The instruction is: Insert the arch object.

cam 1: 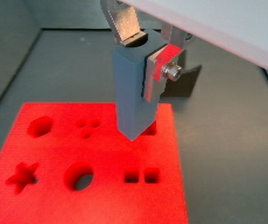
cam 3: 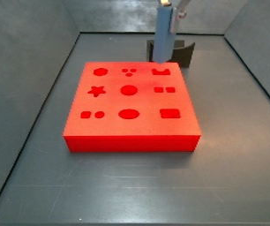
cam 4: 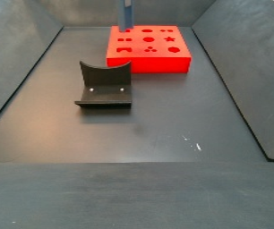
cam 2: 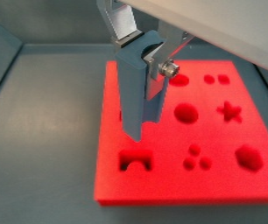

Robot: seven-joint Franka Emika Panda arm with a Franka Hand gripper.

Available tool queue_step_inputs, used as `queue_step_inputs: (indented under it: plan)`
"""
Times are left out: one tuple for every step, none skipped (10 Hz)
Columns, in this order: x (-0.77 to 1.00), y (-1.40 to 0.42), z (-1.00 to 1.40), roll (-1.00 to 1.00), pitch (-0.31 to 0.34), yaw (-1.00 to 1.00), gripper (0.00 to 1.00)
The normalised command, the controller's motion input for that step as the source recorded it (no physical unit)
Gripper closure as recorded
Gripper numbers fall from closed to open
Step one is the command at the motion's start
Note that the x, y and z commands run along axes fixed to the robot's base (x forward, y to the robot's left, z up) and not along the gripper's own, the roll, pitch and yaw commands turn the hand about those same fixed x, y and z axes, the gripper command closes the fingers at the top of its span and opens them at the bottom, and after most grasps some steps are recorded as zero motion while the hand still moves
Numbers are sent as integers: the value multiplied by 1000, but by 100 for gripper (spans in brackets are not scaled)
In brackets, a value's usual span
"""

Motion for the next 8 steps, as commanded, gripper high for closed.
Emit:
queue_step_inputs:
  plan:
    - [720,243,-277,224,-36,-383,100]
    - [706,234,-229,230,-47,-397,100]
    - [500,229,-37,56,-40,-697,100]
    - [63,17,0,0,-47,-1000,100]
    - [6,0,0,-70,-80,-1000,100]
    - [11,0,0,-114,-116,-983,100]
    - [20,0,0,-124,-123,-969,100]
    - [6,0,0,-116,-137,-969,100]
